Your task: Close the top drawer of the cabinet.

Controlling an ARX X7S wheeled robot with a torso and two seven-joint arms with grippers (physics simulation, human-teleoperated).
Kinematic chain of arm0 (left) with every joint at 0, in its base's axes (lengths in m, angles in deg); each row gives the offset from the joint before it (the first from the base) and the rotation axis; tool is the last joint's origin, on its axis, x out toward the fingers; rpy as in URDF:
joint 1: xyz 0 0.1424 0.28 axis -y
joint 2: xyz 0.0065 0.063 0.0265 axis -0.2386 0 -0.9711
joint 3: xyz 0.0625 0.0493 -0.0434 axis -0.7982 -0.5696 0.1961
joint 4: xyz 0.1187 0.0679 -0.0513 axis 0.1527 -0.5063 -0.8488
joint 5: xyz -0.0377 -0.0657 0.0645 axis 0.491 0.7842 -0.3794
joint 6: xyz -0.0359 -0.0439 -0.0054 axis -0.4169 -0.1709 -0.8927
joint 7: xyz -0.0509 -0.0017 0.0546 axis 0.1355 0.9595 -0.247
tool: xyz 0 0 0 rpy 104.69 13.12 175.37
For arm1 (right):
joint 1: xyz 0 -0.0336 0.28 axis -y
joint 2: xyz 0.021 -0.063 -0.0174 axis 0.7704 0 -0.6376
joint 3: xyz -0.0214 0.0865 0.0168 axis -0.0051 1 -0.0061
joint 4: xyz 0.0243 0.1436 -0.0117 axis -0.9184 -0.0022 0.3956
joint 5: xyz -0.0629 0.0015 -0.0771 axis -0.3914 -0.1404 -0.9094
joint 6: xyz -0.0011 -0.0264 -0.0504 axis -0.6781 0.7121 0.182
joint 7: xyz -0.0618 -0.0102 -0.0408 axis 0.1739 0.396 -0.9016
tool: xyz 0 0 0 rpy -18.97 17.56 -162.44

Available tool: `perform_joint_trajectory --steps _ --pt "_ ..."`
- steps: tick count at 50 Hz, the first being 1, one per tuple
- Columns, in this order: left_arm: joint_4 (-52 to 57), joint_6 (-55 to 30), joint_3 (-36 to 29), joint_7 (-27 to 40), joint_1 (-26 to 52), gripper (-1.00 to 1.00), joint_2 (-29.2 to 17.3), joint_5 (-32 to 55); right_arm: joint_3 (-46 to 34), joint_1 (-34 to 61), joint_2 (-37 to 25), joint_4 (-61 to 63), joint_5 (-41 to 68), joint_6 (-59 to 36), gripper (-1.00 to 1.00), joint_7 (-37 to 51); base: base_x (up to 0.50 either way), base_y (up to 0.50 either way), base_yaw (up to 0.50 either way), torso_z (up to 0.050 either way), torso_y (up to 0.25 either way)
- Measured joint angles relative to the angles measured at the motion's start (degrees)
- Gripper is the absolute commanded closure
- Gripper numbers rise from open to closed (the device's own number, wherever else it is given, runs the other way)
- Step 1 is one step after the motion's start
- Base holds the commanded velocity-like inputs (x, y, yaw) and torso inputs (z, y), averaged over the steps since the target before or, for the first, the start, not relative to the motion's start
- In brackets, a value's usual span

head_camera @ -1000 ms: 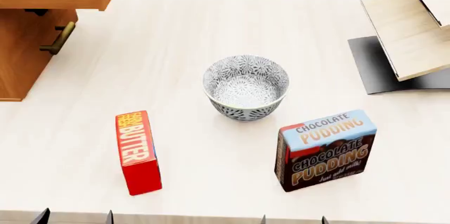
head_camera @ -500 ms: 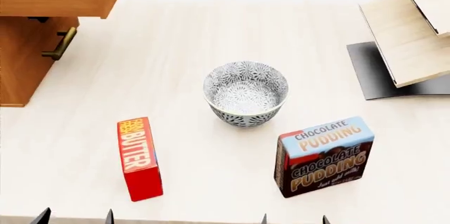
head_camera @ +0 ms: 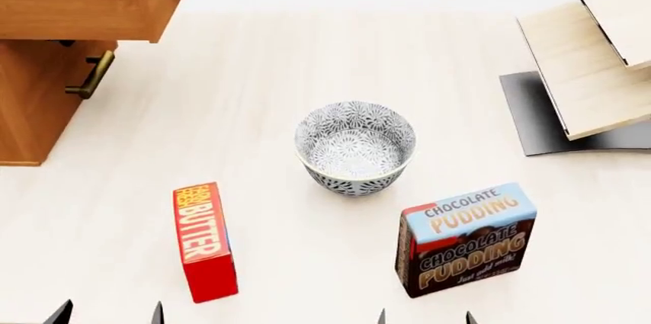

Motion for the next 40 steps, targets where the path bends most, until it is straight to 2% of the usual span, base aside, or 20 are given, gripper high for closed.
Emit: perform_joint_trajectory --steps 22,31,40 --pt "-0.1 0.3 -1.5 1.3 0.1 -1.0 -1.3 1.4 -1.6 0.2 -1.2 0.1 1.3 -0.1 -1.0 1.6 0.0 0.0 0.0 0.048 0.0" --pt "9.7 -12.0 0.0 5.4 2.3 -1.0 -2.4 3.6 -0.2 2.2 -1.9 8.4 1.9 -10.1 -1.0 5.5 0.0 0.0 0.0 0.0 0.0" --pt "15.6 -18.8 0.7 8.0 3.6 -1.0 -3.1 4.7 0.2 3.4 -2.6 13.4 2.1 -15.2 -1.0 7.7 0.0 0.0 0.0 0.0 0.0"
